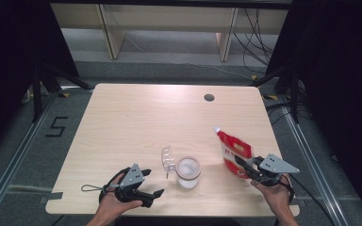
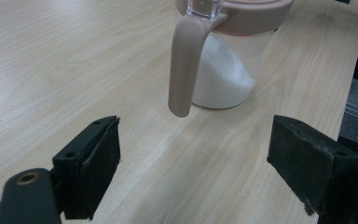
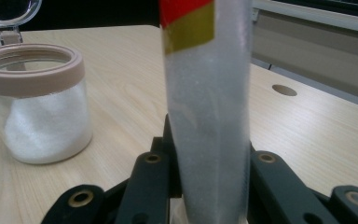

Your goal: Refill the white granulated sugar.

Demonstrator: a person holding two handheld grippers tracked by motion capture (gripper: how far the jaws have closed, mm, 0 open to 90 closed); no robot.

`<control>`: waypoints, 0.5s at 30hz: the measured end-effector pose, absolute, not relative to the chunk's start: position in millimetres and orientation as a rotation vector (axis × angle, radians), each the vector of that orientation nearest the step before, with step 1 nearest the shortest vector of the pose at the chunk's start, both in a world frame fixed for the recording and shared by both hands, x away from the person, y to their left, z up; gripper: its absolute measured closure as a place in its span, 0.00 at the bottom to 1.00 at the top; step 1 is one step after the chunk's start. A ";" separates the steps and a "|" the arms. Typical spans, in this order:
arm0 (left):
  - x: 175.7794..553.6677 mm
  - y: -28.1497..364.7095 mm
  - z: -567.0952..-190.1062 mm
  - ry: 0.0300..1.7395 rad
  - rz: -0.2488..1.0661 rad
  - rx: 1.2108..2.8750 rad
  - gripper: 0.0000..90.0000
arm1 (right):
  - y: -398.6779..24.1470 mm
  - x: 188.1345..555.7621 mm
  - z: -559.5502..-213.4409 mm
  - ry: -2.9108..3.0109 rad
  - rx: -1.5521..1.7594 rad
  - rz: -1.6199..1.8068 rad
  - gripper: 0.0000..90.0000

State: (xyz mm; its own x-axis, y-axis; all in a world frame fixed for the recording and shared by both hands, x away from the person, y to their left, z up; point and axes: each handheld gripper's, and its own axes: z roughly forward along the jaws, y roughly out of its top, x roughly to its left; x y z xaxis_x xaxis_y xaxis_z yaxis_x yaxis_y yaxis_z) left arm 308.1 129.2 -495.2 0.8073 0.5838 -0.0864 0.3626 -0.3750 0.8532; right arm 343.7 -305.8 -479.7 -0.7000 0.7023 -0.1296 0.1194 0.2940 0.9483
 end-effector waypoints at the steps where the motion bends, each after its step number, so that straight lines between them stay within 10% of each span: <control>1: 308.6 129.8 -494.9 0.695 0.290 2.013 0.18 | -306.5 343.9 -480.3 2.020 0.717 1.421 0.85; 15: 308.9 129.9 -494.6 0.697 0.297 2.018 0.18 | -314.1 340.5 -483.9 2.013 0.814 1.456 0.84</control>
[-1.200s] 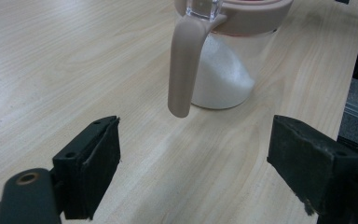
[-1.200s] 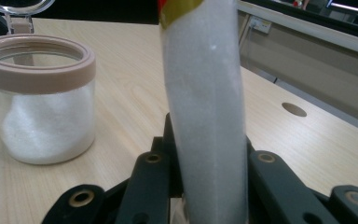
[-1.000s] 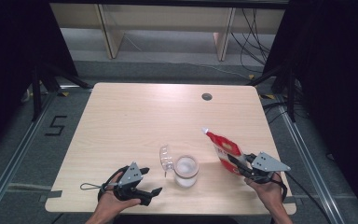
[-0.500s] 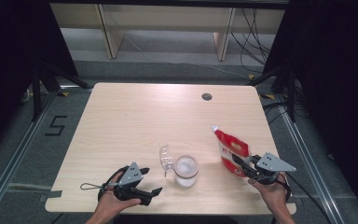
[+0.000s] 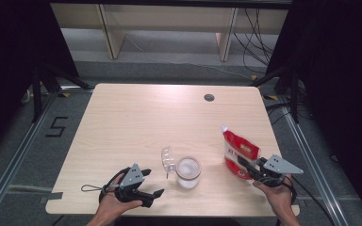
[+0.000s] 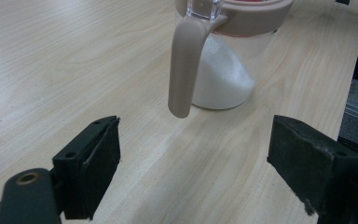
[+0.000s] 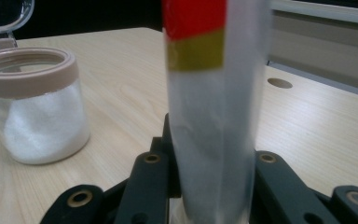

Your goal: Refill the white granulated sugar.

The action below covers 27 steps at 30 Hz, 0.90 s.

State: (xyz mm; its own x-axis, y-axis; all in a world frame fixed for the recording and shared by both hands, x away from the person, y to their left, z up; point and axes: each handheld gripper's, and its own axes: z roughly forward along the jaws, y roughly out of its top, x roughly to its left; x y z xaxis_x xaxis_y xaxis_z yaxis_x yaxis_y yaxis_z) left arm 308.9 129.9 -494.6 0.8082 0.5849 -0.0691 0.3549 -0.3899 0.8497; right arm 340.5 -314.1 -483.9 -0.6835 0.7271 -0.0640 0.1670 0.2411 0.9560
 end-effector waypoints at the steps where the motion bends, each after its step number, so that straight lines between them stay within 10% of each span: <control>1: 308.4 129.2 -494.9 0.701 0.289 2.005 0.18 | -314.7 340.9 -484.4 2.001 0.814 1.457 0.84; 15: 307.9 127.7 -495.5 0.713 0.284 1.978 0.18 | -316.9 338.5 -486.5 1.994 0.873 1.474 0.79; 27: 308.3 129.5 -493.9 0.695 0.287 1.999 0.18 | -315.7 331.7 -483.3 1.957 1.012 1.485 0.53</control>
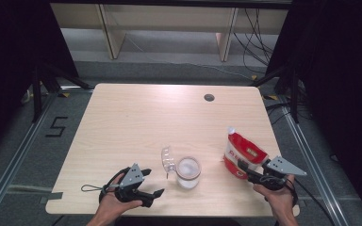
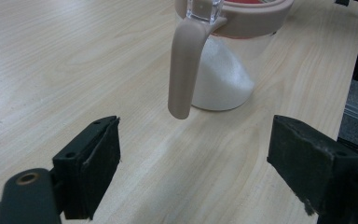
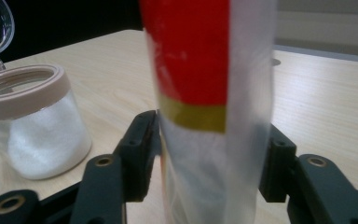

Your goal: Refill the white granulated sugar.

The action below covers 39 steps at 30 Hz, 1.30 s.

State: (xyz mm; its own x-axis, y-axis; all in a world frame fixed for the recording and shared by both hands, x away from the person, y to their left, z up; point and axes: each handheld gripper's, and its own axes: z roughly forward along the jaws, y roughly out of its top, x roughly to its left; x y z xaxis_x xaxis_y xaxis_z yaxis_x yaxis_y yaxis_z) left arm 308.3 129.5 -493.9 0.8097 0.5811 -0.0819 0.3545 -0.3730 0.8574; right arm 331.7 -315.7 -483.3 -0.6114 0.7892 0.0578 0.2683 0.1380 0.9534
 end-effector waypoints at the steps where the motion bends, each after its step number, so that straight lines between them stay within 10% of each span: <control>1: 308.5 129.6 -493.8 0.695 0.286 2.000 0.18 | -316.7 329.9 -482.9 1.967 1.003 1.475 0.53; 9: 308.3 129.8 -492.5 0.702 0.287 2.003 0.18 | -325.7 306.9 -477.5 1.921 1.111 1.463 0.39; 39: 309.4 128.9 -480.2 0.726 0.273 1.981 0.19 | -328.0 274.2 -482.6 1.985 1.155 1.352 0.35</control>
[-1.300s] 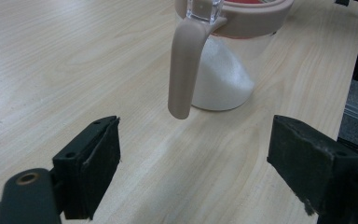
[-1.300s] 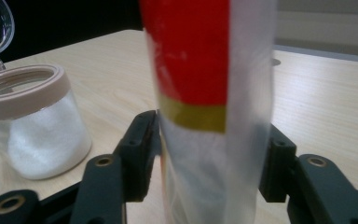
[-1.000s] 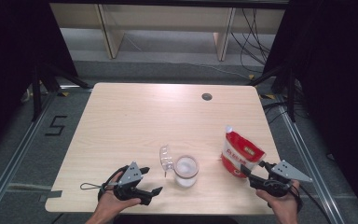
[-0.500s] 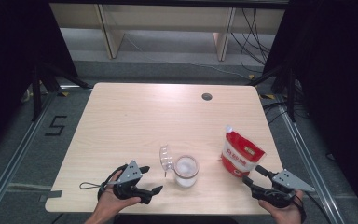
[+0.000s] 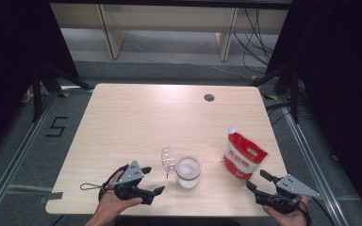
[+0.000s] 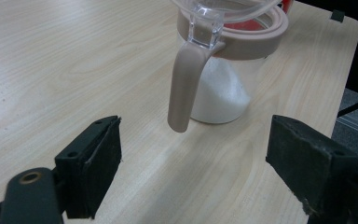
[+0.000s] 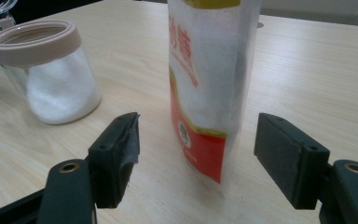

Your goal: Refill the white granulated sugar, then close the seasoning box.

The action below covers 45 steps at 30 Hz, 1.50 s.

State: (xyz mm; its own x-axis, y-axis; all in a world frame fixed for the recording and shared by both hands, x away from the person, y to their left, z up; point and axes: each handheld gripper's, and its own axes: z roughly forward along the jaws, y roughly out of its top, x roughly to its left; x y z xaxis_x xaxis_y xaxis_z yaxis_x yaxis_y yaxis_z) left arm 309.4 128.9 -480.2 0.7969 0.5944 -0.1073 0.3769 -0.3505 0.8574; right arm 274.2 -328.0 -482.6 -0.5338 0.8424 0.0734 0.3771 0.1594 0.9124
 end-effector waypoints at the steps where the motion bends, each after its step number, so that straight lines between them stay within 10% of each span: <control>1: 309.5 128.5 -479.6 0.723 0.269 1.970 0.19 | -328.3 273.9 -482.2 2.004 1.154 1.340 0.35; 10: 310.4 127.3 -475.8 0.735 0.263 1.977 0.24 | -330.1 276.6 -484.0 2.000 1.106 1.325 0.35; 25: 307.8 127.3 -463.2 0.711 0.352 1.930 0.97 | -325.8 275.6 -482.7 2.019 1.129 1.330 0.35; 45: 309.5 104.2 -449.1 0.635 0.384 1.963 0.99 | -325.3 276.8 -483.4 2.022 1.111 1.334 0.36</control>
